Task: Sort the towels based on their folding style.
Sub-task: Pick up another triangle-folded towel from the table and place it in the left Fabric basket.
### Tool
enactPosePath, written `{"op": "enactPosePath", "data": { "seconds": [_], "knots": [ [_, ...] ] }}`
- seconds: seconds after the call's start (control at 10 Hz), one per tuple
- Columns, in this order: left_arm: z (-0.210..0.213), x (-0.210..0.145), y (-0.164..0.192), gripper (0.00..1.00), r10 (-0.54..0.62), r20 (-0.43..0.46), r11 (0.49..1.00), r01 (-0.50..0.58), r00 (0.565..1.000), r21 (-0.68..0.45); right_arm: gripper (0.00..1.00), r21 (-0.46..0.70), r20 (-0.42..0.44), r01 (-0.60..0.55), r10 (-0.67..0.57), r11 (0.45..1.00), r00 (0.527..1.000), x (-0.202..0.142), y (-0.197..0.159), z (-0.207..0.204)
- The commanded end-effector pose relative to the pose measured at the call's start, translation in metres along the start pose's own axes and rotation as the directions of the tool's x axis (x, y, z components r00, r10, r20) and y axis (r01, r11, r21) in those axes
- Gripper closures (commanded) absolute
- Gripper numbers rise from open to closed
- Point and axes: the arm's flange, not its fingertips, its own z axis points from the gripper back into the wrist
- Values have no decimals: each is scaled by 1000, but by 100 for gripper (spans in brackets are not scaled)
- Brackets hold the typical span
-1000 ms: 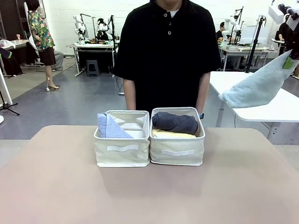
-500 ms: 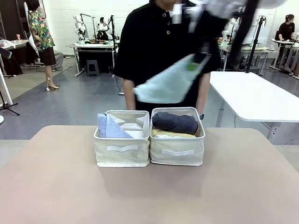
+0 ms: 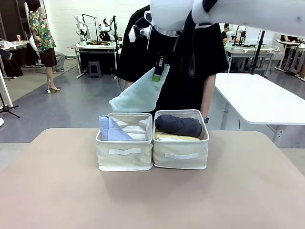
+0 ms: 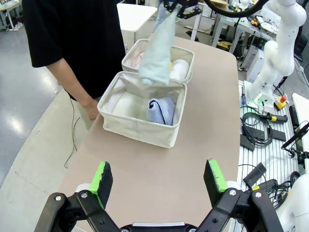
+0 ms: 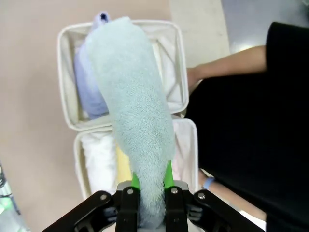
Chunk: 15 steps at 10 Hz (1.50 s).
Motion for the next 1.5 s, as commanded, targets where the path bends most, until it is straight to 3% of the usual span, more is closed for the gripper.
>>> {"op": "enactPosePath", "data": {
  "seconds": [0.0,0.3,0.7,0.9,1.0,1.4],
  "knots": [
    [1,1,-1,2,-1,2,1000,1,1000,6,81,-6,-20,61,-62,998,998,27,-32,6],
    [1,1,-1,2,-1,2,1000,1,1000,6,81,55,-58,73,-70,996,996,32,-40,-38],
    [1,1,-1,2,-1,2,1000,1,1000,6,81,28,-38,86,-85,996,996,50,-40,-74],
    [1,1,-1,2,-1,2,1000,1,1000,6,81,10,-12,4,-4,1000,1000,44,-37,-71],
    [1,1,-1,2,-1,2,1000,1,1000,6,81,71,-24,57,-55,996,998,38,-26,-82],
    [1,1,-1,2,-1,2,1000,1,1000,6,81,71,-24,57,-55,996,998,38,-26,-82]
  ]
}}
